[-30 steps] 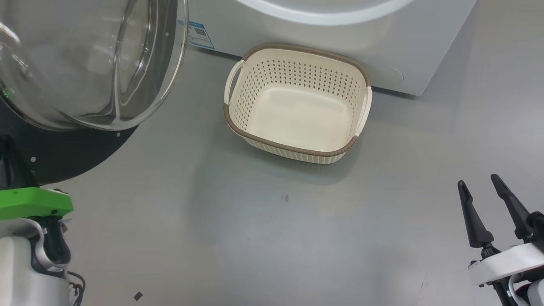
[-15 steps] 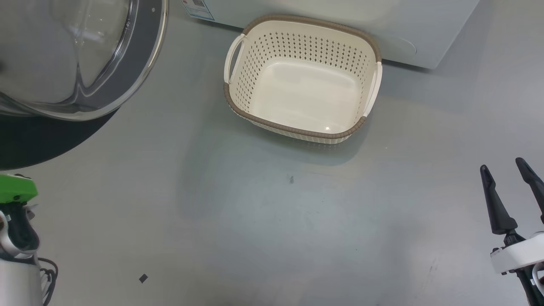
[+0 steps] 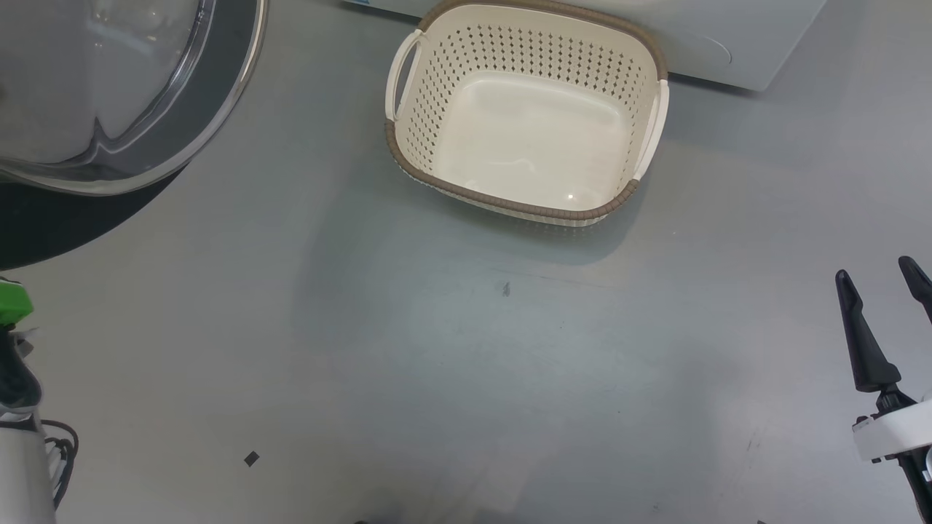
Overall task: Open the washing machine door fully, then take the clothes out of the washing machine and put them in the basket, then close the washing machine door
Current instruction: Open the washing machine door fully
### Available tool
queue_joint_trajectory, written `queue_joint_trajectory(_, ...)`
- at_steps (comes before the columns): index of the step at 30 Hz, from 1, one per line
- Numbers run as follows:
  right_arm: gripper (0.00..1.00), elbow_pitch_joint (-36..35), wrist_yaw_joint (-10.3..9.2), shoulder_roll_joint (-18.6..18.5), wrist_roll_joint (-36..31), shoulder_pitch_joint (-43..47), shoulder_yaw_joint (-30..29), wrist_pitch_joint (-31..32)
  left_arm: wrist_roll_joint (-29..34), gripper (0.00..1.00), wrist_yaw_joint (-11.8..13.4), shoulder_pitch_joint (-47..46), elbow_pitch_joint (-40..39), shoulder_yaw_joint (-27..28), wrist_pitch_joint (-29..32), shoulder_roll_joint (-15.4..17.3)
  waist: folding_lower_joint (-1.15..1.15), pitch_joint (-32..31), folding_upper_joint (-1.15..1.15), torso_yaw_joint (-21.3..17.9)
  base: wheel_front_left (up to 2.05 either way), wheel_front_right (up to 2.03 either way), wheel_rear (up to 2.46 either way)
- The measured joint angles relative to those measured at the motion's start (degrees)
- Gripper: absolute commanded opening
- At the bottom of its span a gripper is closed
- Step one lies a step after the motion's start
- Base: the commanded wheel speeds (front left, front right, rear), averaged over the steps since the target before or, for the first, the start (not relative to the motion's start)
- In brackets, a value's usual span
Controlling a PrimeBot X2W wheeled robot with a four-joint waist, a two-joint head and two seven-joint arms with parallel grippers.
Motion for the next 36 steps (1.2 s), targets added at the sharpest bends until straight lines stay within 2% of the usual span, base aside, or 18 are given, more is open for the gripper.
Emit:
queue_joint_trajectory(9, 1.00, 0.3, 0.00, 0.6, 0.4, 0.0, 0.2, -0.1, 0.6, 0.00, -0.9, -0.7, 1.9, -0.7, 0.0, -0.1, 0.00, -0.8, 0.00, 0.3, 0.00, 0.00, 0.00)
queue_joint_trajectory(15, 1.00, 1.6, 0.01, 2.0, 0.4, 0.0, 1.2, -0.7, 1.9, 0.00, -2.4, -0.7, 2.4, -1.9, 0.0, -0.7, 0.00, -2.8, 0.00, 0.3, 0.00, 0.00, 0.00)
queue_joint_trajectory(26, 1.00, 5.1, 0.00, 5.0, 0.9, 0.0, 2.0, -1.9, 5.4, 0.00, -5.8, 0.2, 0.9, -7.0, 0.0, -4.2, 0.00, -9.3, 0.00, -0.2, 0.00, 0.00, 0.00)
queue_joint_trajectory(36, 1.00, 7.3, -0.08, 7.2, 1.5, -0.3, 2.0, -2.6, 7.3, 0.00, -8.0, 6.4, -1.0, -9.9, 0.0, -4.3, 0.00, -15.0, 0.00, -2.1, 0.00, 0.00, 0.00)
